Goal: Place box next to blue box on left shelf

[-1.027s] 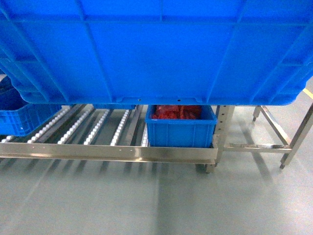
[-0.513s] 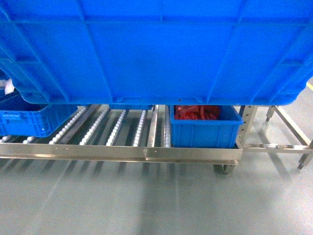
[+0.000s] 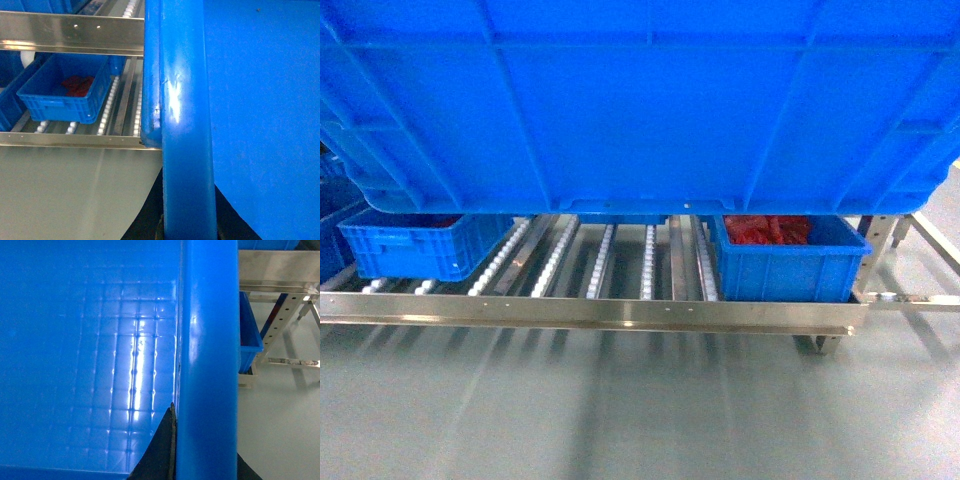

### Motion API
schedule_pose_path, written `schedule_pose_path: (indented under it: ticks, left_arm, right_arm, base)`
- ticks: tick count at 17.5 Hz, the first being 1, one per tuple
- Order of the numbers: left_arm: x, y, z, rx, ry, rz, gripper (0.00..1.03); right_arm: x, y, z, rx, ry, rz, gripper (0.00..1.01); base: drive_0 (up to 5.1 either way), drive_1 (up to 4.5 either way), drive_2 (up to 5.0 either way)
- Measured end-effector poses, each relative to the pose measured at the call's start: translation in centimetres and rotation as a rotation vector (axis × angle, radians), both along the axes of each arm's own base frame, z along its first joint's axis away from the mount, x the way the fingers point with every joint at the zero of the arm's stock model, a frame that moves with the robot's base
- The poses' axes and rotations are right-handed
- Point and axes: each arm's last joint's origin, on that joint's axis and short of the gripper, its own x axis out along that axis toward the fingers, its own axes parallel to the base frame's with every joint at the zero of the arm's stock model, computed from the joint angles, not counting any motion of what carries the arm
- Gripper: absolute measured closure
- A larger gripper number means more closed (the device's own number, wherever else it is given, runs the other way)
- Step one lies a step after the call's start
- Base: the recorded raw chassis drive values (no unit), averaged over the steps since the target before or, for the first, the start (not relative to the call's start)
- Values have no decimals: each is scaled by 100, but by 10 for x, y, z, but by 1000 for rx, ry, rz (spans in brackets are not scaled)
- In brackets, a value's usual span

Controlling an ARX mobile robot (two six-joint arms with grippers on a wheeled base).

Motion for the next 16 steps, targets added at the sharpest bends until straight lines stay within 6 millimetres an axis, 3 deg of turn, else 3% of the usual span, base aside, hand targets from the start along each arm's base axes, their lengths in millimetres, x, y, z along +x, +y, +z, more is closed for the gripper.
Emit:
schedule_pose_path:
  ticks: [16]
  left_arm:
    - [0,0,0,2,0,1,98]
  right_arm:
    - [0,0,0,1,1,-1,94]
  base:
    - [-500,246,246]
